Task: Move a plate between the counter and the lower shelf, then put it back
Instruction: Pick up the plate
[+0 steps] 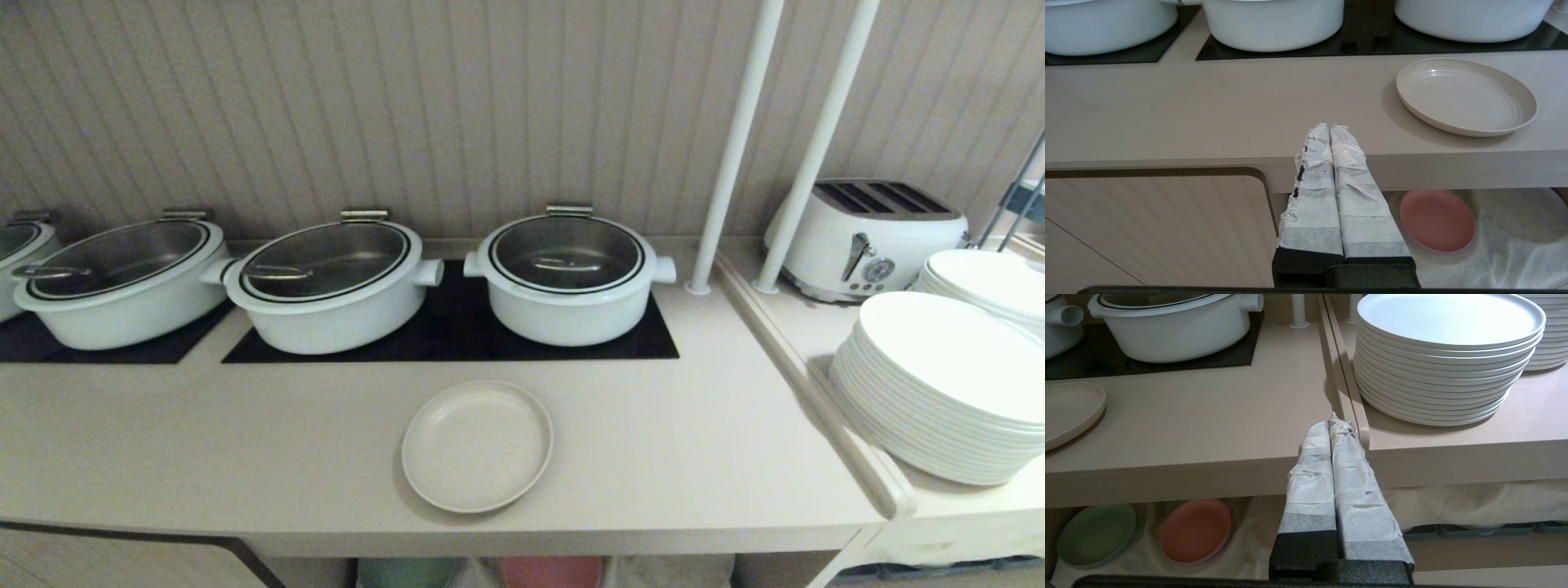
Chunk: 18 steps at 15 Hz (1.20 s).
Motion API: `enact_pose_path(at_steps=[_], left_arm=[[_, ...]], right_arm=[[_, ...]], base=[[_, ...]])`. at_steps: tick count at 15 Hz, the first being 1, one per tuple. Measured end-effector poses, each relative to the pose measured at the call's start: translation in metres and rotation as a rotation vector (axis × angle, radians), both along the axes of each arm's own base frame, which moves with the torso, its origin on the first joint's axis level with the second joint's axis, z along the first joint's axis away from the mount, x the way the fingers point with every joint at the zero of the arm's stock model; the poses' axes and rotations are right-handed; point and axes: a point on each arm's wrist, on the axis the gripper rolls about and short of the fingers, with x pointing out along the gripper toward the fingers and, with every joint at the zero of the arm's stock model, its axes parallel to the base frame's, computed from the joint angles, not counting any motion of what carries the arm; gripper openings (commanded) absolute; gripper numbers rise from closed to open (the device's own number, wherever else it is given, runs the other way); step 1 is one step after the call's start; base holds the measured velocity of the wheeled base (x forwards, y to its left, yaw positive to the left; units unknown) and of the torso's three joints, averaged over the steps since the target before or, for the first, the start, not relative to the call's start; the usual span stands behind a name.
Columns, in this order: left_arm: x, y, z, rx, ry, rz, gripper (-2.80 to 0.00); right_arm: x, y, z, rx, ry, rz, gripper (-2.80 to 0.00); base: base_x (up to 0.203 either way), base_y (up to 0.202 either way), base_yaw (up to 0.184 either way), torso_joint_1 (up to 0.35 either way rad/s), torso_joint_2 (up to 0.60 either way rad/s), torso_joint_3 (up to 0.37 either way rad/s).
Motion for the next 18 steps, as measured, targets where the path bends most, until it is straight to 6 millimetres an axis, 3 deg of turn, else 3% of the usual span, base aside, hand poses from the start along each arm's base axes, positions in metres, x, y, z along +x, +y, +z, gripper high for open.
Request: enact_pose_path(at_steps=[9, 14, 18], left_arm=[[-0.002, -0.001, 0.005, 0.071, -0.02, -0.041, -2.8], [-0.003, -0.005, 0.049, 0.07, -0.053, -0.24, -2.8], [0.025, -0.008, 0.093, 0.05, 0.064, -0.368, -2.8]], right_arm=[[0.0, 0.0, 0.0, 0.0, 0.0, 0.0, -2.8], [0.0, 0.0, 0.0, 0.0, 0.0, 0.0, -2.8], [0.0, 0.0, 0.0, 0.0, 0.0, 0.0, -2.8]], base=[[0.0, 0.0, 0.0, 0.0, 0.0, 0.0], [0.0, 0.0, 0.0, 0.0, 0.0, 0.0], [0.0, 0.0, 0.0, 0.0, 0.0, 0.0]])
